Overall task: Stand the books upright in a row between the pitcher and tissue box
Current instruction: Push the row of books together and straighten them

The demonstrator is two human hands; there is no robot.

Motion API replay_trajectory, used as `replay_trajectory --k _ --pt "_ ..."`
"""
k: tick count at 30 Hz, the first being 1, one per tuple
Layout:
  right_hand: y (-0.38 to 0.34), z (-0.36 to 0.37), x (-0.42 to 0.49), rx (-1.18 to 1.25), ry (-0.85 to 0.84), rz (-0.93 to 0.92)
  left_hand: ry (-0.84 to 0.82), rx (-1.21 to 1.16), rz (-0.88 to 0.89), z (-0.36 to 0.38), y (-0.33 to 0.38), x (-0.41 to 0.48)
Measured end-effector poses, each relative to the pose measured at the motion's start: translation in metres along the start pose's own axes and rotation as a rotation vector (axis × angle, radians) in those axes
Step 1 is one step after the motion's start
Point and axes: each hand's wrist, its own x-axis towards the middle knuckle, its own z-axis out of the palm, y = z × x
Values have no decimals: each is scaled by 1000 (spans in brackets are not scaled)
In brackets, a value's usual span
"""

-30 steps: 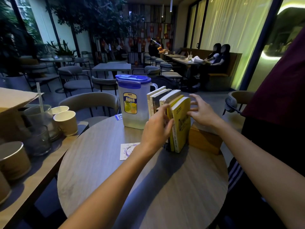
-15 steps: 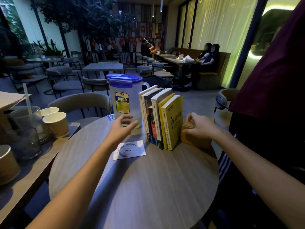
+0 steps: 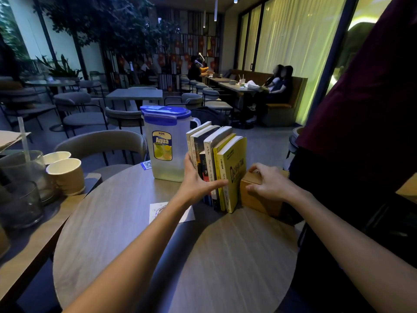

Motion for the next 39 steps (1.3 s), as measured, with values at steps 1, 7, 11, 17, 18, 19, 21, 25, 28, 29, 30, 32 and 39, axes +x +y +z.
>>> replay_trajectory --k 1,7,11,17,18,19,21,25,28,29,30,32,39 --pt "0 1 1 7 7 -6 26 2 18 4 0 1" --pt "-2 1 5 56 44 -79 49 47 104 14 -3 5" --pt "3 3 7 77 33 -85 56 96 142 17 1 8" --pt "4 6 14 85 49 -133 99 151 179 22 5 10" --pt "4 7 16 80 54 -136 101 154 177 22 5 12" --pt "3 8 18 74 58 -139 101 156 170 21 4 13" --pt "3 10 21 66 52 -151 96 156 154 20 4 16" --pt "4 8 27 57 33 -159 110 180 145 18 3 18" --pt "3 7 28 49 27 -148 149 218 136 18 4 18" --pt "3 6 28 40 23 -149 167 235 123 18 3 18" --pt "3 5 28 28 20 -152 183 253 107 18 3 18" --pt "4 3 26 9 13 -160 207 287 78 18 2 20" --pt "3 6 25 -5 -20 -112 155 294 20 16 3 27"
